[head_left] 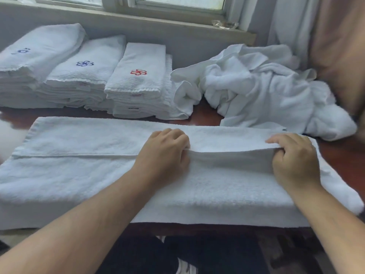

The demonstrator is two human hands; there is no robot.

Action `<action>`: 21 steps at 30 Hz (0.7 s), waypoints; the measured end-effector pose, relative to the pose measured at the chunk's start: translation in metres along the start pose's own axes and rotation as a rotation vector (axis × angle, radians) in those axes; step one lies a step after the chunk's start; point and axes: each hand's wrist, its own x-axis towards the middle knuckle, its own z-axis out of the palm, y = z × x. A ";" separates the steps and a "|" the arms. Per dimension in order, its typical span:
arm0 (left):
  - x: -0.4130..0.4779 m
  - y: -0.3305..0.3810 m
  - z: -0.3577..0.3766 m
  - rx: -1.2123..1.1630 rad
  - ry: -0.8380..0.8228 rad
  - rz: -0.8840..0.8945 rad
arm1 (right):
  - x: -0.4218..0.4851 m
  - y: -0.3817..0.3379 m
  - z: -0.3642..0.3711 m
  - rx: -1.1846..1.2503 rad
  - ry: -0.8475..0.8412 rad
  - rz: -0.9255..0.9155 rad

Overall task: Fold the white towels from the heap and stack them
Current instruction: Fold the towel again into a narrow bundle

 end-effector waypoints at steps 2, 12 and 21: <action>-0.001 0.001 0.000 0.011 0.006 0.005 | -0.001 0.007 -0.008 -0.067 -0.028 -0.003; 0.032 0.064 0.037 -0.108 -0.043 0.088 | 0.002 0.078 -0.046 -0.080 -0.142 0.527; 0.027 0.065 0.031 -0.197 -0.039 0.258 | 0.011 0.105 -0.047 0.135 -0.054 0.777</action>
